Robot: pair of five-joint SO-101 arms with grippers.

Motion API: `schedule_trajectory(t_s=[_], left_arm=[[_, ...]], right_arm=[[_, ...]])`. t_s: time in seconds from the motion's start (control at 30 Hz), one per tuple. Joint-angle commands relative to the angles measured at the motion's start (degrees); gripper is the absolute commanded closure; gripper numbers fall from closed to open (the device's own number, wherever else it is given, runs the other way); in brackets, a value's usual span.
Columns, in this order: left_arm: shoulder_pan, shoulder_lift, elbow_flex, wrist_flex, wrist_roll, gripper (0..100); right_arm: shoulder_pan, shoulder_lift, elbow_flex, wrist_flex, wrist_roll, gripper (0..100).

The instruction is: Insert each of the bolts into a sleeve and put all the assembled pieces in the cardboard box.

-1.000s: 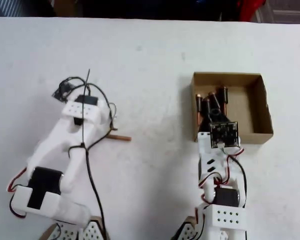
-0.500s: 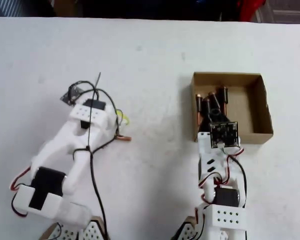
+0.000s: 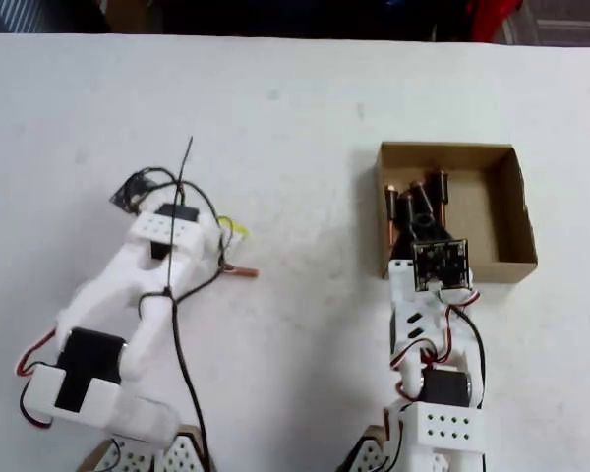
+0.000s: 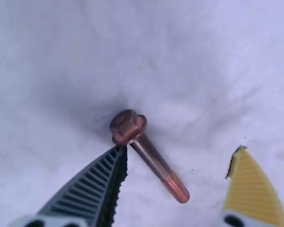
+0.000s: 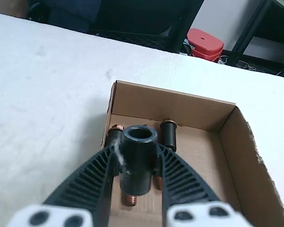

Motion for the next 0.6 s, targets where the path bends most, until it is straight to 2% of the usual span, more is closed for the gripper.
schedule_trajectory(t_s=[0.0, 0.1, 0.17, 0.43, 0.57], left_arm=[[-0.75, -0.4, 0.09, -2.99, 3.52, 75], [-1.01, 0.13, 1.32, -5.1, 3.96, 86], [-1.36, 0.57, 1.14, -5.27, 3.96, 88], [-1.27, 1.01, 1.49, -6.77, 3.96, 77], [-1.63, 1.01, 1.49, -7.03, 4.22, 76]], right_arm=[[-0.48, -1.01, 0.44, -1.71, -0.09, 98.1], [-0.48, -1.01, 0.44, -1.71, -0.09, 98.1], [-0.48, -1.01, 0.44, -1.71, -0.09, 98.1], [-0.48, -1.01, 0.44, -1.71, -0.09, 98.1], [-0.48, -1.01, 0.44, -1.71, -0.09, 98.1]])
